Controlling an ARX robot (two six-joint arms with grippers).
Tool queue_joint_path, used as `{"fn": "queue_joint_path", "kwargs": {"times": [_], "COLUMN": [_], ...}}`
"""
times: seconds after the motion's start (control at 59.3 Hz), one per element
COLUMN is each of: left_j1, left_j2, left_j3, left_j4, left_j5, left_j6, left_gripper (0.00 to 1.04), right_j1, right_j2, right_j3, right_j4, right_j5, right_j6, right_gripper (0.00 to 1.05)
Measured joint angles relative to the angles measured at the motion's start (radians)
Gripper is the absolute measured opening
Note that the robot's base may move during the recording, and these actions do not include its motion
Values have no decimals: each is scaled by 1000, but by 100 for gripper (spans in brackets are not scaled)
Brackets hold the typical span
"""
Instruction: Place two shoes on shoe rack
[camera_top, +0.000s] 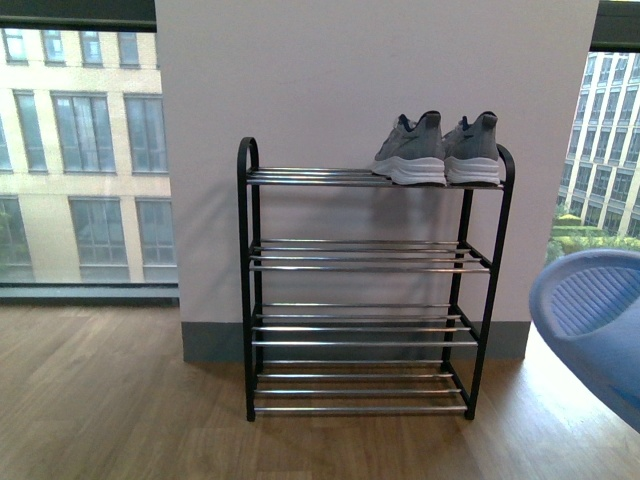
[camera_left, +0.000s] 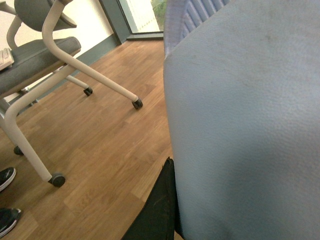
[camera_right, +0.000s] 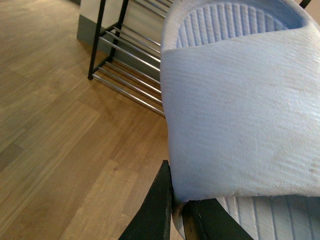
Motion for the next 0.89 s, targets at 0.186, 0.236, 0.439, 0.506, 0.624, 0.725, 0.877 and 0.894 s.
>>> {"fn": "queue_joint_path", "kwargs": {"times": [0.186,0.236,0.439,0.506,0.624,0.725,0.877,0.894], "left_j1": [0,0,0,0,0,0,0,0], "left_j2": [0,0,0,0,0,0,0,0], "left_j3": [0,0,0,0,0,-1,0,0], "left_j4": [0,0,0,0,0,0,0,0], "left_j5": [-2,-1,-2,-2,-2,-1,-2,-2], "left_j6": [0,0,0,1,0,1,0,0], "left_gripper": [2,2,2,2,2,2,2,2], "right_j1": [1,0,1,1,0,1,0,0], "right_j2": [0,0,0,0,0,0,0,0], "right_j3": [0,0,0,0,0,1,1,1], "right_j4": [0,0,0,0,0,0,0,0], "right_j5": [-6,-2,-3,-4,-3,-6,-3,-4], "right_j6": [0,0,0,0,0,0,0,0], "right_gripper": [2,2,2,2,2,2,2,2]}}
